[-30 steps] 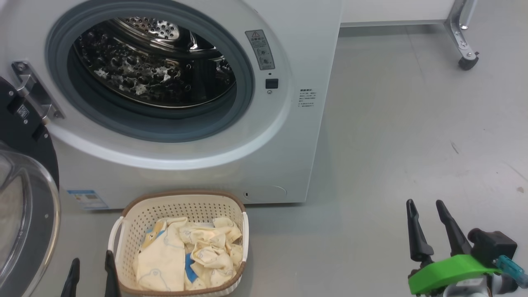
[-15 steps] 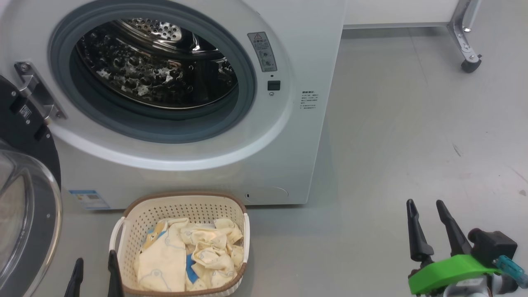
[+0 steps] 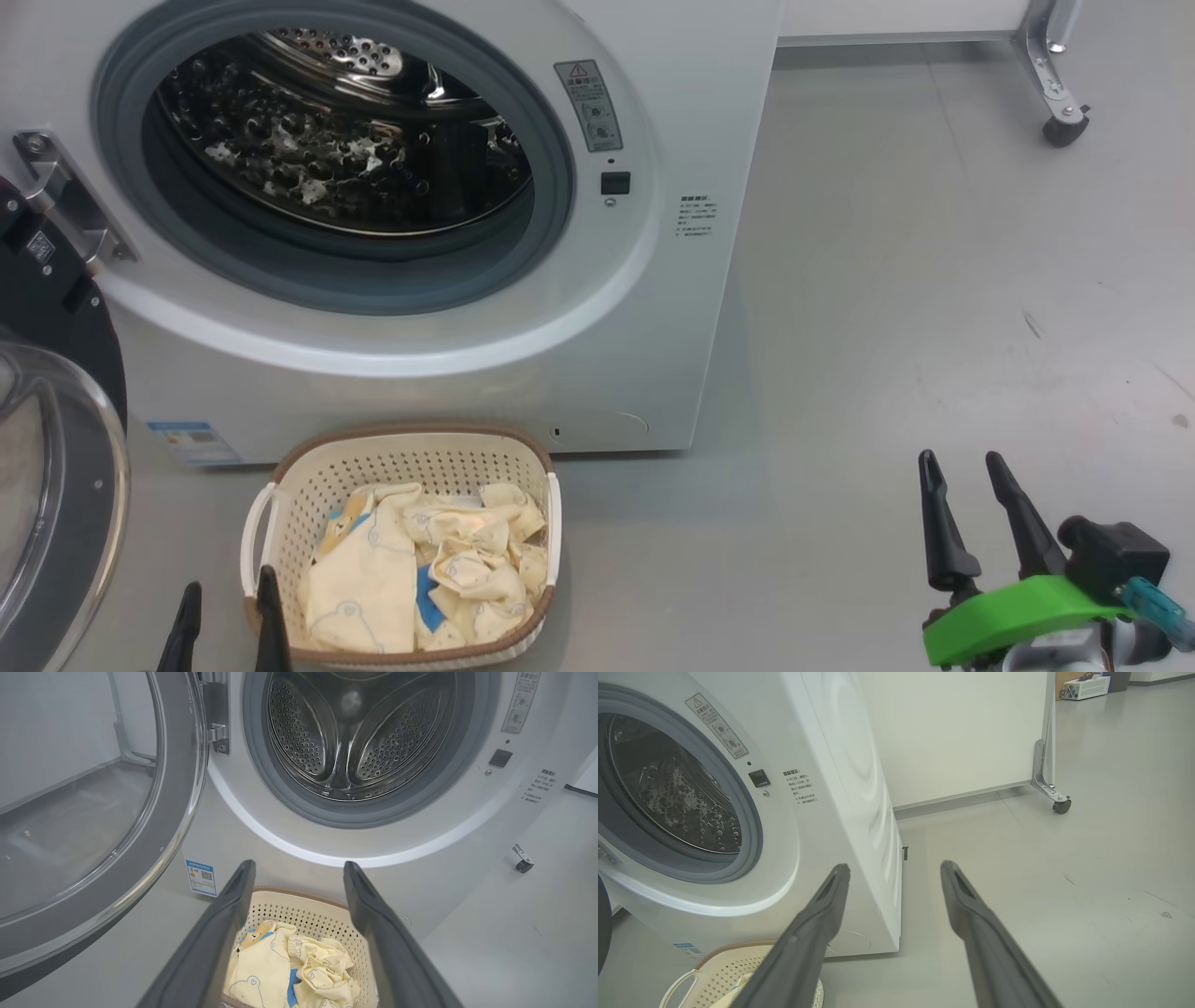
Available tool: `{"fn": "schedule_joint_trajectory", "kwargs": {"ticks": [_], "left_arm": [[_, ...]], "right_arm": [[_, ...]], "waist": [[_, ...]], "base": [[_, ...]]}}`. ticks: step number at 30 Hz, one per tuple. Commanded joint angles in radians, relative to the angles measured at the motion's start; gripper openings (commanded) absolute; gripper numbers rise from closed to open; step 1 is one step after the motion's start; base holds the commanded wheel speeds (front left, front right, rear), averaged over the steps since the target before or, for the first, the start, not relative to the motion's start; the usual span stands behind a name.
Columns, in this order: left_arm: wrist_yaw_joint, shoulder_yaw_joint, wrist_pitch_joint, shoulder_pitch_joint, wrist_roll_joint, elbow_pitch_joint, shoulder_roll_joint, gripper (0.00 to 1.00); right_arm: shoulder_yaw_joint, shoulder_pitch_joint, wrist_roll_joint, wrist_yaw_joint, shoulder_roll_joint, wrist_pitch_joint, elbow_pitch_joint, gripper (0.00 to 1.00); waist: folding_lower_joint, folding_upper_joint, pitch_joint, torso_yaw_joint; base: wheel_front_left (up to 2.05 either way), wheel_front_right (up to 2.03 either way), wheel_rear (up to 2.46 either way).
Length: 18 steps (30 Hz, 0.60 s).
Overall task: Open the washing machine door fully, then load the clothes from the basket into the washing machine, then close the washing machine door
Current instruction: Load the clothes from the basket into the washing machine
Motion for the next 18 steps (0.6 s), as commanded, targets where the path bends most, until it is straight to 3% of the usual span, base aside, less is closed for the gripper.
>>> {"fn": "schedule_joint_trajectory", "kwargs": {"ticks": [1,18], "left_arm": [[0.000,0.028,-0.014,-0.032,0.001,-0.031,0.004,1.00],[0.000,-0.084,-0.014,-0.116,-0.017,0.109,0.044,1.00]], "right_arm": [[0.024,-0.049,0.002,0.005,-0.011,-0.010,-0.034,1.00],[0.050,-0.092,0.040,0.005,-0.011,-0.010,-0.031,1.00]], "waist": [[-0.0001,0.0000,0.004,-0.004],[-0.0001,0.0000,0.086,-0.038]], "base": [[0.00,0.00,0.00],[0.00,0.00,0.00]]}}
